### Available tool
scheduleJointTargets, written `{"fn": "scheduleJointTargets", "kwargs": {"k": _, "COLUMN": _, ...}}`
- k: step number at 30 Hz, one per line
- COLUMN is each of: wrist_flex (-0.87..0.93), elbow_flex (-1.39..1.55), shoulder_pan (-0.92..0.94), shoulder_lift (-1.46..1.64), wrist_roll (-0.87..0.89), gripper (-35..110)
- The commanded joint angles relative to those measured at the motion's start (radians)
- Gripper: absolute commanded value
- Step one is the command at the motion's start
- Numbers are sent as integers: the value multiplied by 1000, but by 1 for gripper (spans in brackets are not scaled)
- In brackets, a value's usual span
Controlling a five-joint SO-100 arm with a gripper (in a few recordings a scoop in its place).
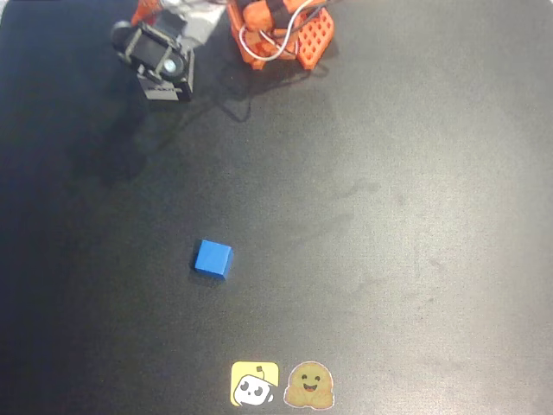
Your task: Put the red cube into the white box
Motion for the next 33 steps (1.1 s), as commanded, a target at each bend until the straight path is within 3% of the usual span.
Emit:
{"fn": "scheduleJointTargets", "kwargs": {"k": 1, "wrist_flex": -8, "elbow_flex": -2, "shoulder_pan": 12, "shoulder_lift": 25, "wrist_roll": -11, "gripper": 0}}
{"fn": "scheduleJointTargets", "kwargs": {"k": 18, "wrist_flex": 9, "elbow_flex": 41, "shoulder_pan": 6, "shoulder_lift": 83, "wrist_roll": 63, "gripper": 0}}
{"fn": "scheduleJointTargets", "kwargs": {"k": 33, "wrist_flex": -11, "elbow_flex": 54, "shoulder_pan": 38, "shoulder_lift": 58, "wrist_roll": 75, "gripper": 12}}
